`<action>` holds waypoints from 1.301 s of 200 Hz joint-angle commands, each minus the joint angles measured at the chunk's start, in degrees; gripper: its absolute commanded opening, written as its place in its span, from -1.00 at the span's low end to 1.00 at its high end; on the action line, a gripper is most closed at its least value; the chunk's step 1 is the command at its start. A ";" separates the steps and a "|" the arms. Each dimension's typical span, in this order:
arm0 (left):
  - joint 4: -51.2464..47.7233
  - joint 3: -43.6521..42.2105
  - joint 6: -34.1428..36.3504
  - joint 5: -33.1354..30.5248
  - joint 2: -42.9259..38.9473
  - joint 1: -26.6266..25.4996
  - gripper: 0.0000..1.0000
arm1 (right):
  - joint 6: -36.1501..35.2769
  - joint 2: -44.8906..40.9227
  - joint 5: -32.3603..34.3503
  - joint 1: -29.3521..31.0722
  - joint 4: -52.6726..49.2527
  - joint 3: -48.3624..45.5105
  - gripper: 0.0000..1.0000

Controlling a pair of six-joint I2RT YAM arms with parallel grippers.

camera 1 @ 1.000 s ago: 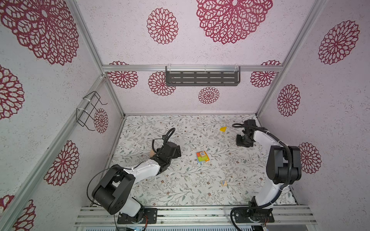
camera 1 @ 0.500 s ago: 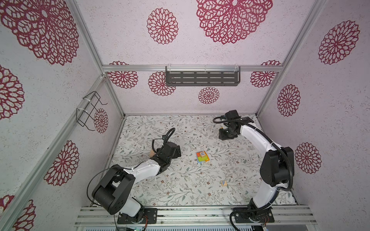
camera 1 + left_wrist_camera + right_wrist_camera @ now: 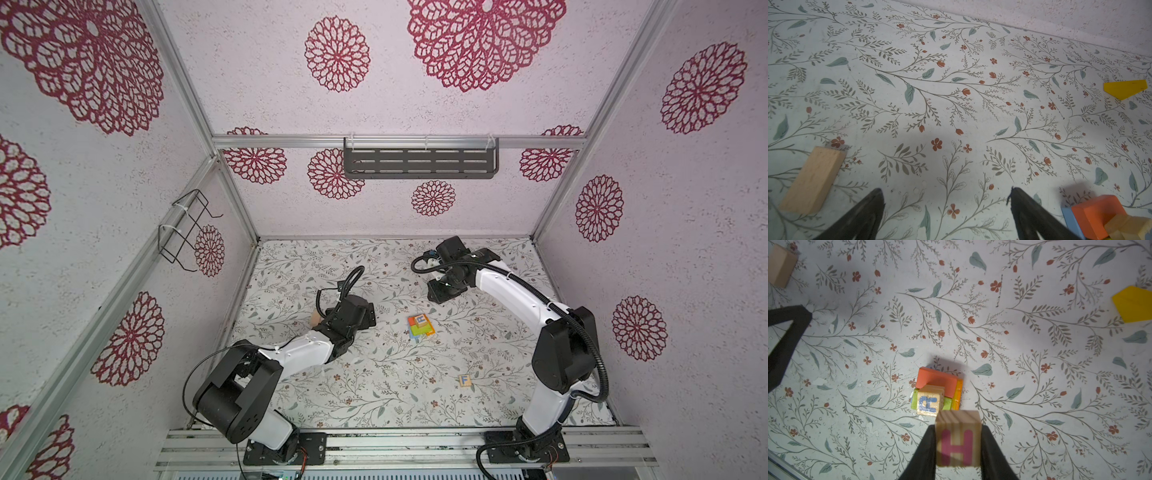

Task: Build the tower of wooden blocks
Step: 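Lift the H cube and carry it toward the stack with the right gripper, then lower the H cube onto the stack top and open the right gripper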

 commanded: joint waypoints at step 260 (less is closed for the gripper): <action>-0.10 2.18 -0.15 0.93 1.97 0.20 0.95 | 9.92 3.03 5.48 7.66 4.50 -5.51 -0.38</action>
